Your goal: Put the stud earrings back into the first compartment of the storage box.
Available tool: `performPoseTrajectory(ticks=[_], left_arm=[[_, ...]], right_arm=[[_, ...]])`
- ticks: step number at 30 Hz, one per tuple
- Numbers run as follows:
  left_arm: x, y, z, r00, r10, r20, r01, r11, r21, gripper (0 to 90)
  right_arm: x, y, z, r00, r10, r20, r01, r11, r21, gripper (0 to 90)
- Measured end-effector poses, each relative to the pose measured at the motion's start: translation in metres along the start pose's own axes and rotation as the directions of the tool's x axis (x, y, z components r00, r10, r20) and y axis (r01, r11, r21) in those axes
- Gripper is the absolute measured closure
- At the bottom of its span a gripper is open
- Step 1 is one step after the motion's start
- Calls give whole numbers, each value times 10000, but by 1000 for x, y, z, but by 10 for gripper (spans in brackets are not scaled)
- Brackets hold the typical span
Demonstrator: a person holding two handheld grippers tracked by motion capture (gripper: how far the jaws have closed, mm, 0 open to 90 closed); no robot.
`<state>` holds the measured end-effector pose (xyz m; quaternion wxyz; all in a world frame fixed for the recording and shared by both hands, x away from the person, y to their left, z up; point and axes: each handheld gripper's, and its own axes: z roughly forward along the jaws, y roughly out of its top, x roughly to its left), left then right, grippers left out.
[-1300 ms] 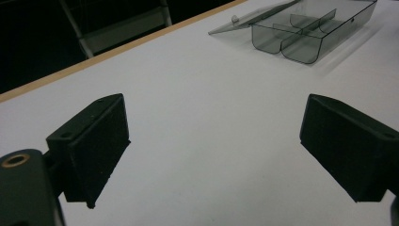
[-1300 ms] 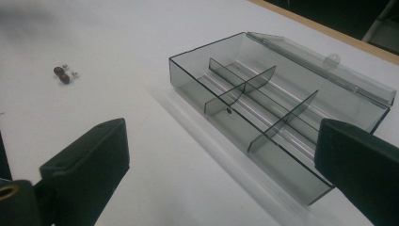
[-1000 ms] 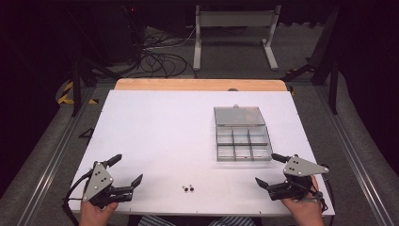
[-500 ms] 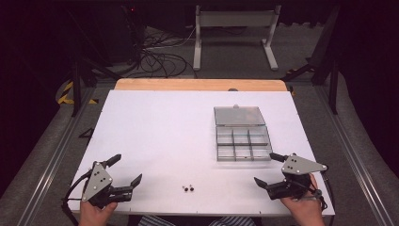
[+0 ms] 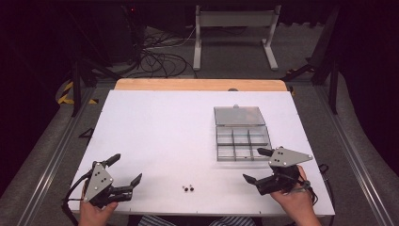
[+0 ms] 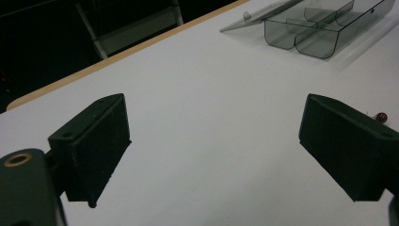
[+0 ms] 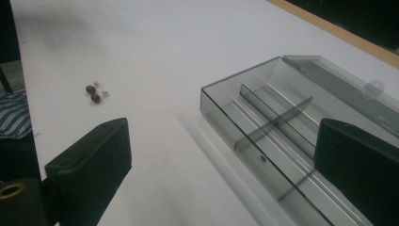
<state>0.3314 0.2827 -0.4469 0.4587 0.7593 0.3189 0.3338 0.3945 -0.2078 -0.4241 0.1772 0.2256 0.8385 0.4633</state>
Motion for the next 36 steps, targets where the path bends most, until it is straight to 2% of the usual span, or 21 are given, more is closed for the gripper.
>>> performPoseTrajectory(ticks=[3,5,12,21,36], left_arm=[[0,0,0,10000,52,-32,-52,10000,-9,99],[-1,0,0,10000,-78,25,78,10000,3,98],[-1,0,0,10000,-41,23,41,10000,26,99],[-1,0,0,10000,59,9,-59,10000,36,99],[-1,0,0,10000,93,27,-93,9999,51,99]], right_arm=[[2,8,7,9997,-70,-243,71,10000,38,54],[5,15,13,9990,-153,-431,158,9998,124,55],[15,35,33,9931,-470,-1070,494,9986,190,59],[31,57,61,9803,-868,-1776,944,9949,346,59],[55,76,99,9573,-1278,-2594,1446,9884,465,59]])
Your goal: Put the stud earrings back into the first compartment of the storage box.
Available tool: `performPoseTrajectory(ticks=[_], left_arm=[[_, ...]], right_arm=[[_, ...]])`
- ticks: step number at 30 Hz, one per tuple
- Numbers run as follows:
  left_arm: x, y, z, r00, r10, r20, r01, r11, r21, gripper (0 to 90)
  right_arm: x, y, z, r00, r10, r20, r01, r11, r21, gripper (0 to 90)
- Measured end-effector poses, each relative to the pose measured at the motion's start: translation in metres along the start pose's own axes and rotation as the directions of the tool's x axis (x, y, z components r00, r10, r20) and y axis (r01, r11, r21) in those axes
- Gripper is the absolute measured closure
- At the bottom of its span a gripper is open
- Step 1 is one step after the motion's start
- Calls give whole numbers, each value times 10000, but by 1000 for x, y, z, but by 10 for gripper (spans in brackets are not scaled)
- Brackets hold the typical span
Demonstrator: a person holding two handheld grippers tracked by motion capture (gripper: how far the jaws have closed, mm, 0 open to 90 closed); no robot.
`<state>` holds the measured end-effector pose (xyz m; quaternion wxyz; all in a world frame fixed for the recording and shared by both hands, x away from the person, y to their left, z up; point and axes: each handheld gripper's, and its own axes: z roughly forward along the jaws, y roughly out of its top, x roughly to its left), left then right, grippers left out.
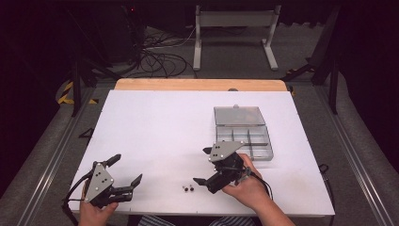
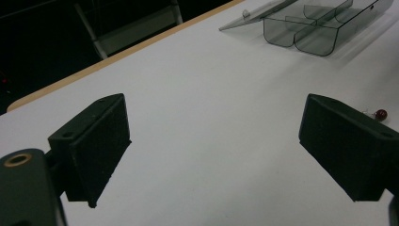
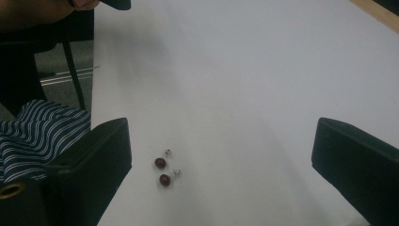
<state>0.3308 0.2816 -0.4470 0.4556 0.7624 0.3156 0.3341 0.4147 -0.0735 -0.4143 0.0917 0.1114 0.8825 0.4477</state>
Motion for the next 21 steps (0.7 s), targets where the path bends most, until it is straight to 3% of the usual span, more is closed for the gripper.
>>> performPoseTrajectory(ticks=[16,21], left_arm=[[0,0,0,10000,45,-2,-45,10000,17,98],[0,0,0,9999,98,-23,-98,10000,-10,99]], right_arm=[[4,7,24,9956,177,-923,-157,9996,225,114],[11,9,28,9988,-337,-346,363,9963,773,191]])
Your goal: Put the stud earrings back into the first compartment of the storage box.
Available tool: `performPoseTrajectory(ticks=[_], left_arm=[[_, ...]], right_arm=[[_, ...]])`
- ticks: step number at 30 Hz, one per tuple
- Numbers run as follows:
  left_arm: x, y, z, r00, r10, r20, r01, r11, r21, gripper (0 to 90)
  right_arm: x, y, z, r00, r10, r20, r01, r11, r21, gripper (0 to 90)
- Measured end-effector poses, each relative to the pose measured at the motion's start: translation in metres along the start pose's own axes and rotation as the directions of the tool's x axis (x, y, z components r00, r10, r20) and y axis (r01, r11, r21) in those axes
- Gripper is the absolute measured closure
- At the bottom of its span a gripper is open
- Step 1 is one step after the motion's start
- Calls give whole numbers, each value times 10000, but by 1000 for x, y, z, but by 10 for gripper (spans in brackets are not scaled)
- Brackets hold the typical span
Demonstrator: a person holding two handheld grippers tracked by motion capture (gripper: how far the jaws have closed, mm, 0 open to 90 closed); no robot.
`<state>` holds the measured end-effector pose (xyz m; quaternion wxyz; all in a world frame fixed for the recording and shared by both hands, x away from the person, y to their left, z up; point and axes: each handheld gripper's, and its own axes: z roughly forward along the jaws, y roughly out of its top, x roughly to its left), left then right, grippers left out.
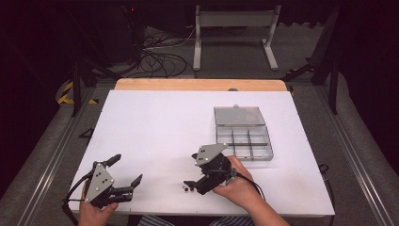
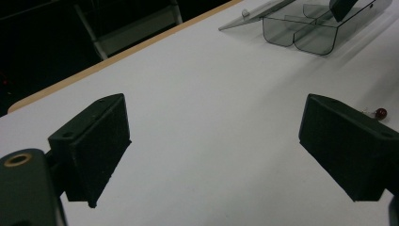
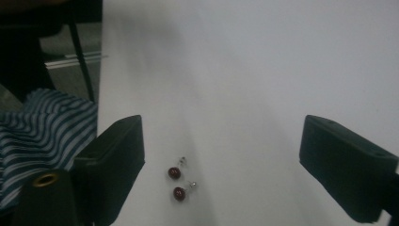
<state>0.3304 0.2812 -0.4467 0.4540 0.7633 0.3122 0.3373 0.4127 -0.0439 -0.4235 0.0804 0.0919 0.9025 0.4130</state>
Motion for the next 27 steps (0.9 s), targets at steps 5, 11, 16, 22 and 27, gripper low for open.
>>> performPoseTrajectory(ticks=[5,11,16,22,27], left_arm=[[0,0,0,10000,15,-3,-15,10000,11,99],[0,0,0,10000,-5,1,5,10000,28,99],[0,0,0,10000,0,4,0,10000,25,99],[0,0,0,10000,26,13,-26,10000,52,99],[0,0,0,10000,28,11,-28,10000,58,99]], right_arm=[[4,3,10,9998,59,-186,-42,9961,885,308],[5,4,23,9988,129,-468,-52,9867,1623,358],[5,3,32,9970,335,-698,-182,9777,2091,396],[7,2,42,9948,258,-985,5,9662,2578,442],[9,2,50,9934,323,-1101,8,9575,2885,486]])
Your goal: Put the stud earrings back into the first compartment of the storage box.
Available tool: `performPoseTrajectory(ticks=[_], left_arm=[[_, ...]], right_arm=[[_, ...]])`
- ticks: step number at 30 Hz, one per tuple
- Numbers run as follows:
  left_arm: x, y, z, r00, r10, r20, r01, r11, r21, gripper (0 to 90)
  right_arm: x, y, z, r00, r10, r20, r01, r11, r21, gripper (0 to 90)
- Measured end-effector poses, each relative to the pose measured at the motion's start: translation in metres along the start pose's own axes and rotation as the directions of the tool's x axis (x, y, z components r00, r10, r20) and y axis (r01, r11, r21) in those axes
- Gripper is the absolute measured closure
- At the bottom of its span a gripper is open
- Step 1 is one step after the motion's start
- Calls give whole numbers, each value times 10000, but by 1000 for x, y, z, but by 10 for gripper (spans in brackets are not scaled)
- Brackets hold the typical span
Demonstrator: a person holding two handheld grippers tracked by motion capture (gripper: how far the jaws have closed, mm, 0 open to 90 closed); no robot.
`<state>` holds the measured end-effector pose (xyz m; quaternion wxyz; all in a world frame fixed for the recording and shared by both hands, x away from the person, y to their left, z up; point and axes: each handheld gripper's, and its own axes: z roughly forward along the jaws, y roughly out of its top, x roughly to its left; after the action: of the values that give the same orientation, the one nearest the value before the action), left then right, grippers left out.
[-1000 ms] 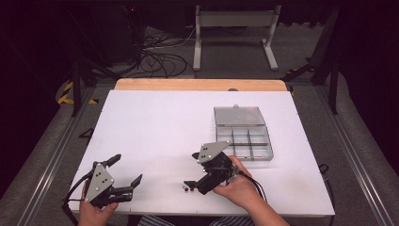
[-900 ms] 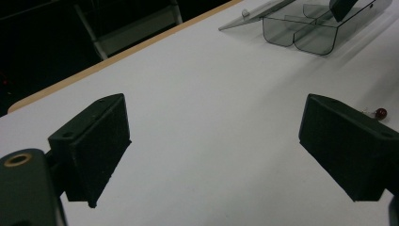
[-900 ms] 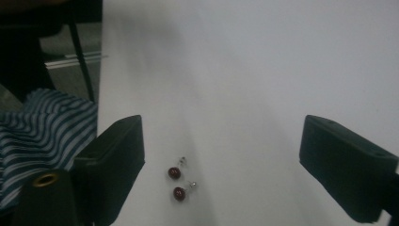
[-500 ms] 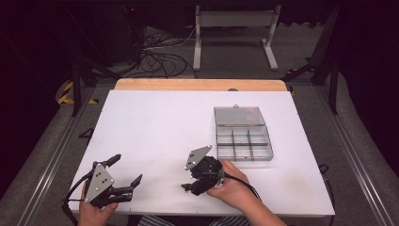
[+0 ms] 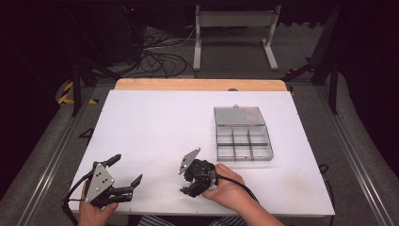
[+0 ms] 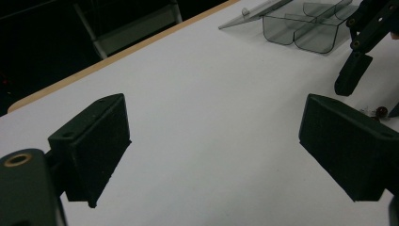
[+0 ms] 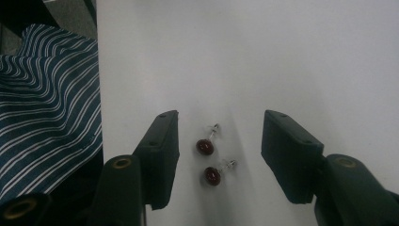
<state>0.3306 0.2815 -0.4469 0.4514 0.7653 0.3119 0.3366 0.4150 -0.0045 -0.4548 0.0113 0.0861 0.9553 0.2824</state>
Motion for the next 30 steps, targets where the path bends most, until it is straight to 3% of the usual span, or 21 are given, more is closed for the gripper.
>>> performPoseTrajectory(ticks=[11,15,17,20,30], left_arm=[[0,0,0,10000,35,0,-35,10000,9,99],[0,0,0,10000,50,1,-50,10000,17,99],[0,0,0,10000,49,1,-49,10000,17,98],[0,0,0,10000,41,11,-41,10000,2,99],[0,0,1,10000,53,-8,-53,10000,9,98]], right_arm=[[5,3,13,9999,-125,-22,126,9975,696,598],[7,4,17,9995,-309,-4,308,9958,864,682],[9,4,18,9989,-349,326,318,9955,894,731],[10,5,18,9989,-282,366,248,9956,906,796],[12,5,18,9981,-330,521,283,9957,884,801]])
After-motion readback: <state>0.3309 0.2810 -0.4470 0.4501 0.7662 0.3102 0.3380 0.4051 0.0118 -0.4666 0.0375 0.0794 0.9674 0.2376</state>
